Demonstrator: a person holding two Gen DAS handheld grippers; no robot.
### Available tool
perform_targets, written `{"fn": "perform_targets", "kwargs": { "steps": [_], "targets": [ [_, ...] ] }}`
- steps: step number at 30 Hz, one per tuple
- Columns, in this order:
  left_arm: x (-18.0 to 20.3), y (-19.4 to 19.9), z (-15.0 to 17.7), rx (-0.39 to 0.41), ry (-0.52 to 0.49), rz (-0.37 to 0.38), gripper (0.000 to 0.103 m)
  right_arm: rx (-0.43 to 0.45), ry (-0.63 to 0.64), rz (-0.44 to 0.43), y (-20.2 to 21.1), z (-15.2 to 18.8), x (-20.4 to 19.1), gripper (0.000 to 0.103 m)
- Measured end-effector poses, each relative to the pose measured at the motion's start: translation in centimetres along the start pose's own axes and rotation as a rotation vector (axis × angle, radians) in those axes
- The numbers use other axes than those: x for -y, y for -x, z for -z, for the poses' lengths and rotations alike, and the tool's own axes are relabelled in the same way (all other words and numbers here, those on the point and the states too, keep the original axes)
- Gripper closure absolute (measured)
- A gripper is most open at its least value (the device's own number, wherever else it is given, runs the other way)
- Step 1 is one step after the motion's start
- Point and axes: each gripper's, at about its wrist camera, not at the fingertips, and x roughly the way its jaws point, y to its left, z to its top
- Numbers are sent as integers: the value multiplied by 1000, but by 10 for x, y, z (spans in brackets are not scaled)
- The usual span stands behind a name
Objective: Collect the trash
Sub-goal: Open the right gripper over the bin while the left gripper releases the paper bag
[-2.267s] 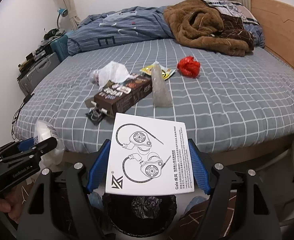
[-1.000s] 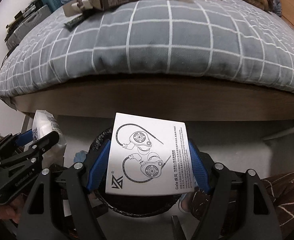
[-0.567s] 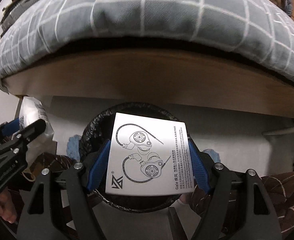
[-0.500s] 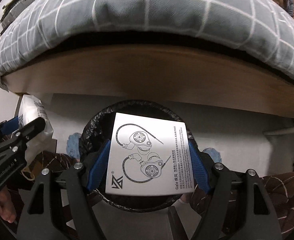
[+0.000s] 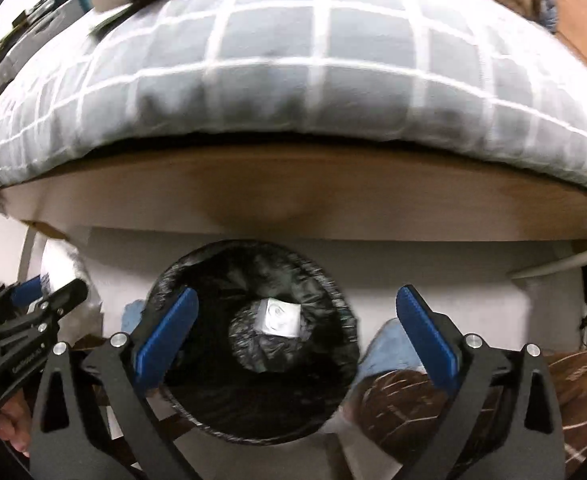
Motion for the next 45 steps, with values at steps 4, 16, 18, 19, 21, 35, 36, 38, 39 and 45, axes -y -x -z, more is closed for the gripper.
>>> {"fn": "perform_targets", "kwargs": {
  "steps": [4,16,18,19,21,35,36,38,39,45],
  "targets": [
    [21,-2,-1,-3,-25,16,51,26,0,43,8,-6,12,8],
    [88,-14,-13,-21,-89,64,51,40,-61,86,29,-9,65,8],
    [97,-20,-12,-31,-100,70,51,38,-95,76,26,-4,74,8],
    [101,-22,-11,-35,-108,72,51,36,-108,75,26,-1,80,8],
    [106,-24,-8,-44,-130,76,51,31,-137,70,24,3,91,7],
    [109,-20,-5,-35,-179,86,36,60,-178,62,21,8,90,8],
    [106,-18,-5,-28,-170,89,32,61,-177,65,23,8,90,8],
    [100,-15,-6,-15,-161,80,25,62,-174,69,22,7,88,8],
    [97,-12,-7,-6,-158,70,21,64,-171,70,21,7,87,8],
    [80,6,-12,45,-120,45,7,96,-114,87,24,1,66,7]
  ]
}}
